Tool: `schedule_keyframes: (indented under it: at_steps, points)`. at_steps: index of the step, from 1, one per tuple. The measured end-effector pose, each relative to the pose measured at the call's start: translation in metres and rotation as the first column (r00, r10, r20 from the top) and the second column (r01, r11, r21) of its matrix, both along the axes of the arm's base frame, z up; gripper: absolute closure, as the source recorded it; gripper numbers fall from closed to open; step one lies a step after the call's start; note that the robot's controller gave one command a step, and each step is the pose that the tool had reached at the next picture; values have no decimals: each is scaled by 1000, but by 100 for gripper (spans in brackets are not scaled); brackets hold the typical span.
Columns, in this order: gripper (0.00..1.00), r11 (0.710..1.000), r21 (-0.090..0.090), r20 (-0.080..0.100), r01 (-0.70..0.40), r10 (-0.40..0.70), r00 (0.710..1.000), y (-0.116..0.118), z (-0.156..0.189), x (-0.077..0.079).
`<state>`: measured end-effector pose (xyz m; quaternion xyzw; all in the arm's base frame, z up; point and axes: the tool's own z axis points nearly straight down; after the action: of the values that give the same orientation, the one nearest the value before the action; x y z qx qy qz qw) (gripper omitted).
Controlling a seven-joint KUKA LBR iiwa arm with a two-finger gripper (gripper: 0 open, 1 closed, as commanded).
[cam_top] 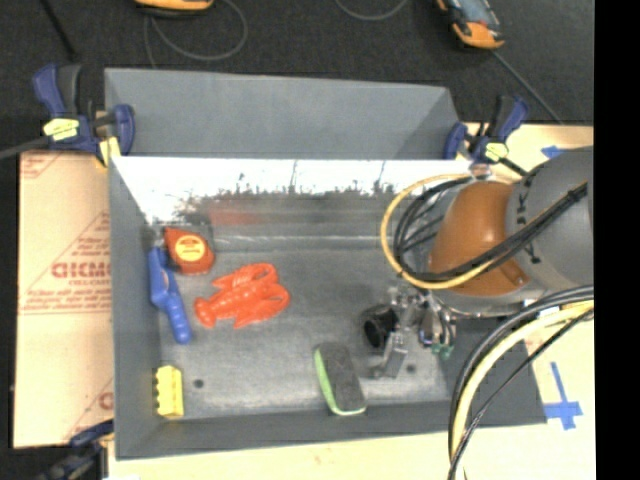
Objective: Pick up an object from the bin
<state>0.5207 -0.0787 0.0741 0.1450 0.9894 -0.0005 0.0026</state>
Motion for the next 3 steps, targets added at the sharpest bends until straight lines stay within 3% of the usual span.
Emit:
schedule_keyframes:
  at_steps: [1,3]
  points:
    - [100,941,2,2,339,-339,941,13,-3,2]
    - [100,942,0,-4,337,-337,942,13,2,0]
